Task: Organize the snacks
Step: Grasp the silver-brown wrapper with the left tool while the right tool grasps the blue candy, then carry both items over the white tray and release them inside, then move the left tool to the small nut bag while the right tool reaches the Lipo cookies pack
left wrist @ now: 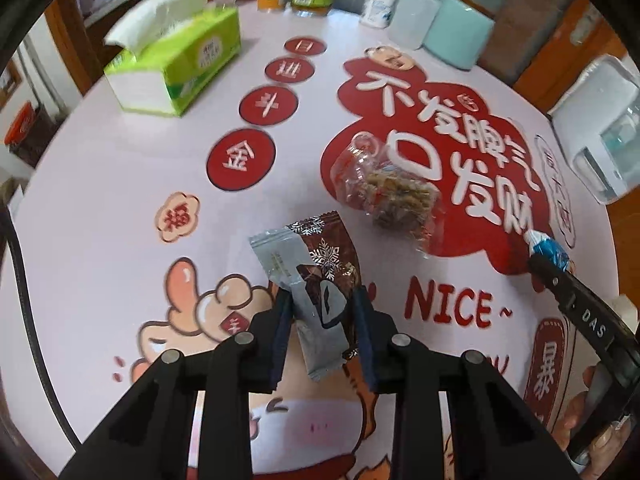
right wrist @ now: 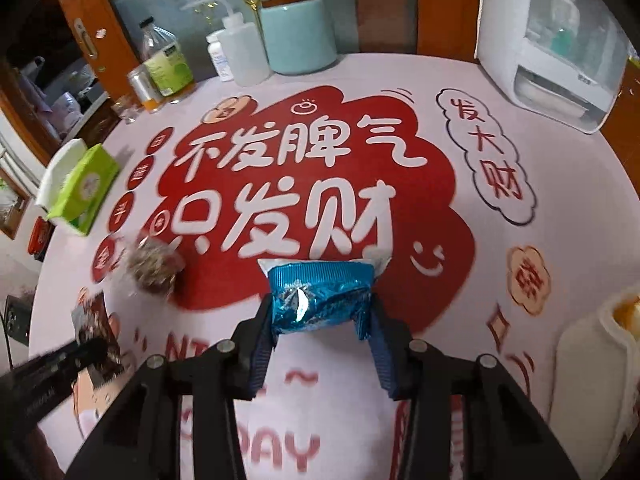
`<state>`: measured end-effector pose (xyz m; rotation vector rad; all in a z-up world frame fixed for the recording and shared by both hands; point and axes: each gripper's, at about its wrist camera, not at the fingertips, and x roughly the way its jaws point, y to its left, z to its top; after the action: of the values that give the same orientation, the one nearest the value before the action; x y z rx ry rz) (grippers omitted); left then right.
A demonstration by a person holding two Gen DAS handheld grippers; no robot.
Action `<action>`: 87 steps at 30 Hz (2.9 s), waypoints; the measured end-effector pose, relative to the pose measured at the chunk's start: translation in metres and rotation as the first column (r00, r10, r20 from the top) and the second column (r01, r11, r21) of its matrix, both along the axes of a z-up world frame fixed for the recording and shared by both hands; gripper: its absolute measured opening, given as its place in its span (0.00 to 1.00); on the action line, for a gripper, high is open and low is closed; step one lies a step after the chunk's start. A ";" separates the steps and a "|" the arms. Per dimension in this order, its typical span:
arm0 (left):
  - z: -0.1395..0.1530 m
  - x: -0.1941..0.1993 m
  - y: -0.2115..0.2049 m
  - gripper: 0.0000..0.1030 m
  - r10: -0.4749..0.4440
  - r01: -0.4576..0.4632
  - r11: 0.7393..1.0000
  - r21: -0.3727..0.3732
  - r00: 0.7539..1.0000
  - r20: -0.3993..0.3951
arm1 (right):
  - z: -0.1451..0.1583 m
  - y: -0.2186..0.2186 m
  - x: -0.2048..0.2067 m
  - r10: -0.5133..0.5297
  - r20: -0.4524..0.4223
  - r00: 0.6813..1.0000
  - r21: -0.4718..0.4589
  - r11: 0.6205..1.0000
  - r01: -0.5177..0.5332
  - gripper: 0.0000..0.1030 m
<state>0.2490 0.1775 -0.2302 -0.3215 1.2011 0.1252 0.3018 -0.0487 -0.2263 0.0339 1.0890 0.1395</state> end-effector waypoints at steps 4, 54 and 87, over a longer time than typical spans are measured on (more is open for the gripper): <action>0.029 -0.018 -0.012 0.27 -0.065 0.064 0.998 0.023 0.997 0.047 | 0.017 -0.006 -0.034 0.021 0.008 1.000 0.041 0.999 -0.022 0.42; 0.171 -0.099 -0.475 0.86 -0.807 0.764 0.589 0.264 0.537 0.246 | 0.095 -0.303 -0.267 -0.394 0.036 0.918 0.082 0.917 0.390 0.60; 0.262 -0.096 -0.192 0.86 -0.701 0.510 0.674 0.534 0.668 0.247 | 0.179 -0.190 -0.227 -0.264 0.217 0.940 0.041 0.964 0.262 0.60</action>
<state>0.1534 -0.0143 0.0322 0.4556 0.7406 -0.2838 0.0745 -0.2388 -0.0478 0.1708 0.8516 -0.0904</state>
